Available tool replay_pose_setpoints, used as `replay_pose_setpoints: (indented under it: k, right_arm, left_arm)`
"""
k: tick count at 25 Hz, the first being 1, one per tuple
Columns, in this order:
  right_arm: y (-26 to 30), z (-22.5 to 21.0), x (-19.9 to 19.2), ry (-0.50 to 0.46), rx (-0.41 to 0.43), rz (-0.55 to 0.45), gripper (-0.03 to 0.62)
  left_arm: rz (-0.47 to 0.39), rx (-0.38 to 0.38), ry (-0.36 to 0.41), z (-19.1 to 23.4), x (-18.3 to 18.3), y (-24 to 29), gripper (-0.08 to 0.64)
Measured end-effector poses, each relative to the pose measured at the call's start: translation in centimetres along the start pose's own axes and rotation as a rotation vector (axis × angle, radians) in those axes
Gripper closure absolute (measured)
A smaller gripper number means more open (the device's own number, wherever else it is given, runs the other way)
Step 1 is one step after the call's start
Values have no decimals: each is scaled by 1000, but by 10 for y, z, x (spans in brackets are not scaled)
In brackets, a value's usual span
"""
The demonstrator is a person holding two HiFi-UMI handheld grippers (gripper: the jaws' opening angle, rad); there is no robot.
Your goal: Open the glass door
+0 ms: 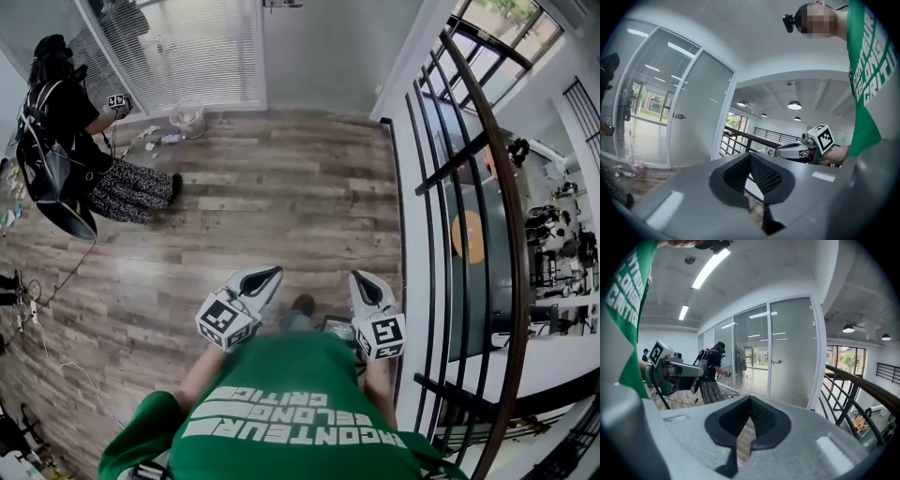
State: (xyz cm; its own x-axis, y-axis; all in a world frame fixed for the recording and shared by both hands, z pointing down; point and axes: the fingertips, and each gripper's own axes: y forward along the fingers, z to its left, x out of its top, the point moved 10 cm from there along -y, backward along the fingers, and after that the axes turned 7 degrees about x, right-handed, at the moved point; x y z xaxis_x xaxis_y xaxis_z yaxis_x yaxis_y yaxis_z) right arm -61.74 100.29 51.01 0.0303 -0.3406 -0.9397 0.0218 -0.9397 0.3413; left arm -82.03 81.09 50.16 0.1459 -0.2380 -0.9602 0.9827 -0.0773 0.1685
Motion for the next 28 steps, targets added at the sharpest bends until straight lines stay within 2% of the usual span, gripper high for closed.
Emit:
replay_pose_setpoints:
  k: [5, 9, 19, 28]
  right_arm:
    - [-2, -54, -6, 52, -31, -2, 598]
    - [6, -86, -7, 40, -15, 12, 598]
    - [41, -116, -6, 24, 40, 52, 598]
    - [70, -162, -2, 58, -7, 82, 598]
  left_arm:
    - [17, -20, 9, -6, 8, 47, 545]
    - [22, -7, 3, -8, 10, 71, 545]
    - [44, 38, -36, 10, 9, 106, 545]
    - [37, -22, -41, 41, 23, 173, 544]
